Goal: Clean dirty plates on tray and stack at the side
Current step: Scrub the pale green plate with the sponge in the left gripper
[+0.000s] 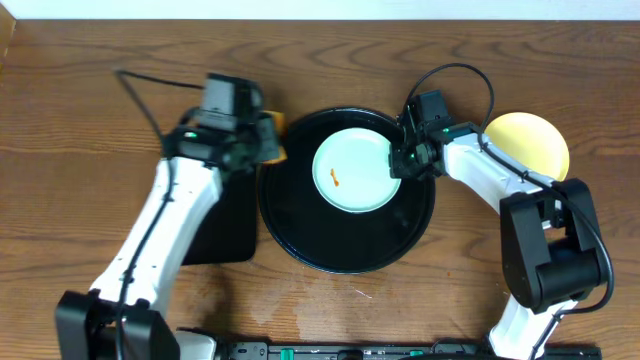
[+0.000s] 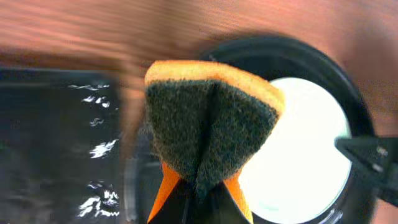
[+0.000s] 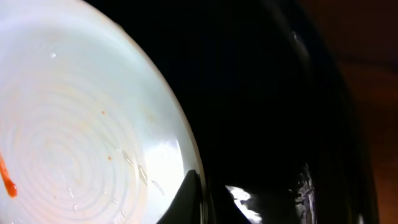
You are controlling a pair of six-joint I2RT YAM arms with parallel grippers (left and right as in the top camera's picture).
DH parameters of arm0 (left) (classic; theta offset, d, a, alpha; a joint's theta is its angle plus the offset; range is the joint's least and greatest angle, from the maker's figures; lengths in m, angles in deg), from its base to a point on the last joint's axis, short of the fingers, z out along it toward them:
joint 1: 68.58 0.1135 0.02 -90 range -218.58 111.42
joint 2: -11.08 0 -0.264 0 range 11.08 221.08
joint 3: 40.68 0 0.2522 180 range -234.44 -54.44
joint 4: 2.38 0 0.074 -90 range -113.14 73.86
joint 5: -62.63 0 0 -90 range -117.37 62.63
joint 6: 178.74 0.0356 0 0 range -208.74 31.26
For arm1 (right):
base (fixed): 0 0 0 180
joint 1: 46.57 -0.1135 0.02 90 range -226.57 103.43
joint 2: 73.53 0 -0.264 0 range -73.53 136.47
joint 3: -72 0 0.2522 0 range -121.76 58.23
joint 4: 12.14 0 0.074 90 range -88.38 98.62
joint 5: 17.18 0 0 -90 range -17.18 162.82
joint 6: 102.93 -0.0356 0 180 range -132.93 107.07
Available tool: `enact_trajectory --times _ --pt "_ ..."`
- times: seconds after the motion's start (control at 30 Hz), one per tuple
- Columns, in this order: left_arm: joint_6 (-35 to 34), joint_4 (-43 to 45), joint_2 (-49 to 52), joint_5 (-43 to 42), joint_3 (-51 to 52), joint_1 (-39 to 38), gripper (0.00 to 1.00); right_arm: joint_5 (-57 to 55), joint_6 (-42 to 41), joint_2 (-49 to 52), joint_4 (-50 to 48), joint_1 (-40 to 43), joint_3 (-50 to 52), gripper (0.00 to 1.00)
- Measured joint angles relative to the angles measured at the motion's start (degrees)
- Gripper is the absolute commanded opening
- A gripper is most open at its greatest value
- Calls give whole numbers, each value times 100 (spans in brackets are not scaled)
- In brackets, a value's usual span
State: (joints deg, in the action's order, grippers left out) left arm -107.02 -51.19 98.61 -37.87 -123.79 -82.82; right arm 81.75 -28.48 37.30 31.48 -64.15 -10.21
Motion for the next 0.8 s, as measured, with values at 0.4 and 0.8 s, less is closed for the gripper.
enact_trajectory --times 0.4,0.8 --pt "-490 597 208 -24 0 -815 7 -98 452 48 -555 0 72 1" --pt "-1150 1471 1379 -105 0 -1499 7 -39 310 101 -328 0 7 1"
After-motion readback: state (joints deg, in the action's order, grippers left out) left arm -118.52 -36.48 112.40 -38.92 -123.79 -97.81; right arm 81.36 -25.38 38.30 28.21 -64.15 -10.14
